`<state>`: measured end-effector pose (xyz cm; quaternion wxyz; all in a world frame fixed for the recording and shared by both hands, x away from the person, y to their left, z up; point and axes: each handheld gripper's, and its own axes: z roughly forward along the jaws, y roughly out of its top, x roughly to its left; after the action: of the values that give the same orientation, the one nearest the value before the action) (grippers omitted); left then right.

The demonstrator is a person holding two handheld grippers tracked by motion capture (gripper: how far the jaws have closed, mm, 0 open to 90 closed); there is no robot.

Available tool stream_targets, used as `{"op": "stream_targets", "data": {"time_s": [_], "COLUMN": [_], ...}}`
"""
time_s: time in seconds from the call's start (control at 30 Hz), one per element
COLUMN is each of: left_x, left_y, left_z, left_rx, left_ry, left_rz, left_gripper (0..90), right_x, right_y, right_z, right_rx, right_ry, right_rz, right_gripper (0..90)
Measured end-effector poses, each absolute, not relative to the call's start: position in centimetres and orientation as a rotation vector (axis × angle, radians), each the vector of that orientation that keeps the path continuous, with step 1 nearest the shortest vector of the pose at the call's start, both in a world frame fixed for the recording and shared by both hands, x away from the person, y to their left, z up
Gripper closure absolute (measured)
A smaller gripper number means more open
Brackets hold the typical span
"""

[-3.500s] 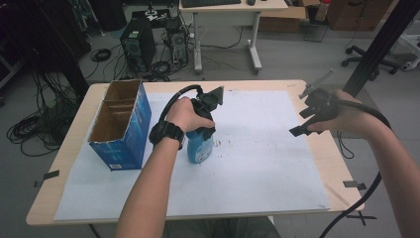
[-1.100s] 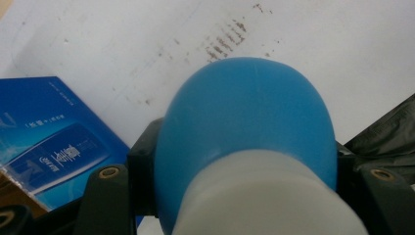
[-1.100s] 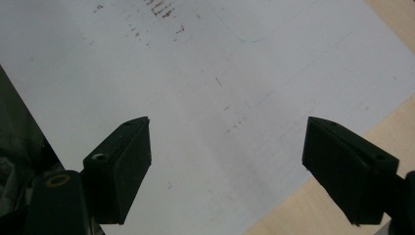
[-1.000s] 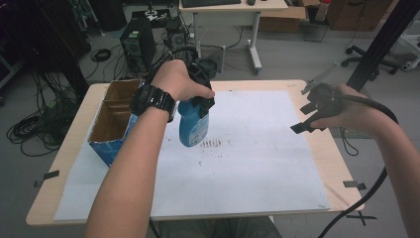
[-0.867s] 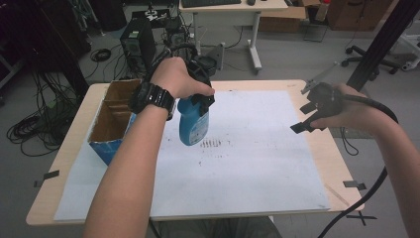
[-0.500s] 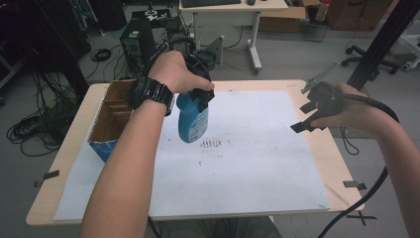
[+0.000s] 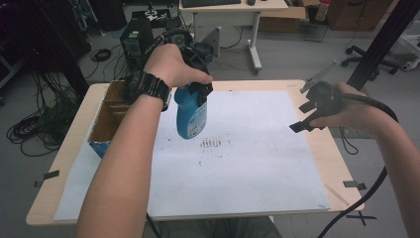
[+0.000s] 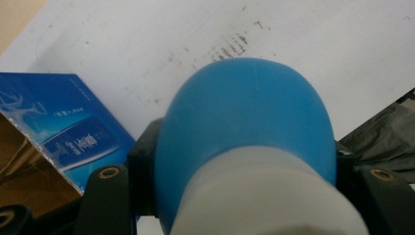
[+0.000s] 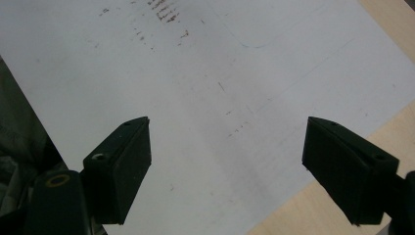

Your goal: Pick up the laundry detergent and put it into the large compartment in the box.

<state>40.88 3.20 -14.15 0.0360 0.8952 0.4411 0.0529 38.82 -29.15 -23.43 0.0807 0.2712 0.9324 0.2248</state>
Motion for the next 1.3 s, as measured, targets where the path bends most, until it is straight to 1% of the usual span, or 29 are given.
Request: {"op": "stream_targets", "data": {"time_s": [0.8,1.3], "left_x": [41.2,41.3], "left_y": [3.4,4.3], "left_z": [-13.5,-13.2], "left_rx": [2.731,2.683], "left_ry": [1.386,1.461], "left_rz": [0.153,0.17], "left_gripper": [37.9,37.9], "right_x": [38.9,38.9], "right_y": [-29.2,-29.1], "right_z": [-23.6,-23.5], "right_rx": [0.814,0.813], "right_ry": [2.789,2.789], "right_rz": [0.673,0.673], "right_gripper": [18.6,18.6]}}
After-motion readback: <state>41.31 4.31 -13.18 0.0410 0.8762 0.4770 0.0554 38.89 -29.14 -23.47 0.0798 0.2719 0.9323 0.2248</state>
